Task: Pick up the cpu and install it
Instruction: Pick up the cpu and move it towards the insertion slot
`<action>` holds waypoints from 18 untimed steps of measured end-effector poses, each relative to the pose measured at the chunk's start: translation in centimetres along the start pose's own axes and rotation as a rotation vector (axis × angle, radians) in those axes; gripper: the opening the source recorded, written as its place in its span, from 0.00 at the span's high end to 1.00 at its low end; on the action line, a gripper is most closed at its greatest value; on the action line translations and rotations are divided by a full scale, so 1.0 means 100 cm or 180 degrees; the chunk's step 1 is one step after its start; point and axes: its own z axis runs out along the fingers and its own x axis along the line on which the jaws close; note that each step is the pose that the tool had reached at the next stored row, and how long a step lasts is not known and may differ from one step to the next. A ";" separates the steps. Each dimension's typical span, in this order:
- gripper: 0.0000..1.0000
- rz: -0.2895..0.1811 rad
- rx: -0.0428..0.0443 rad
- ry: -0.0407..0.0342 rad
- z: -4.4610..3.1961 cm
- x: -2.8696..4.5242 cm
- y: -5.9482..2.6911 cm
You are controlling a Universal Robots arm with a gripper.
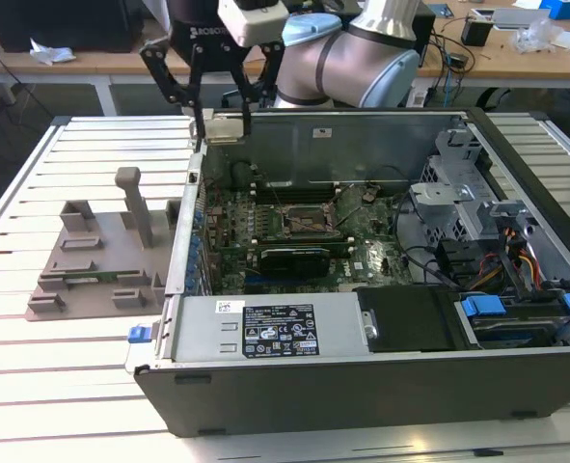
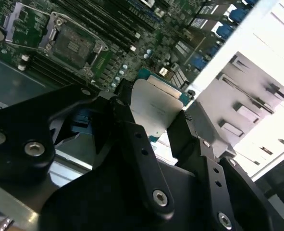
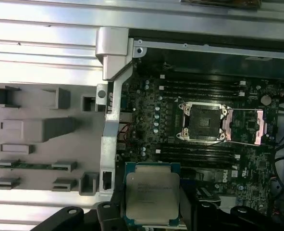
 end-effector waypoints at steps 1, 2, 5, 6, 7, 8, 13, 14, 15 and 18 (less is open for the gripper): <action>0.46 0.0000 0.0003 0.0001 0.0048 -0.0090 0.0001; 0.46 0.0000 0.0005 0.0002 0.0075 -0.0149 0.0001; 0.46 0.0000 0.0005 0.0002 0.0117 -0.0229 -0.0002; 0.46 0.0000 0.0005 0.0002 0.0129 -0.0251 -0.0002; 0.46 0.0000 0.0005 0.0002 0.0139 -0.0269 -0.0003; 0.46 0.0000 0.0006 0.0002 0.0164 -0.0307 -0.0004; 0.46 0.0000 0.0007 0.0003 0.0243 -0.0427 -0.0004; 0.46 0.0000 0.0007 0.0003 0.0253 -0.0445 -0.0004; 0.46 -0.0001 0.0007 0.0003 0.0263 -0.0464 -0.0004; 0.46 0.0000 0.0008 0.0003 0.0311 -0.0558 -0.0006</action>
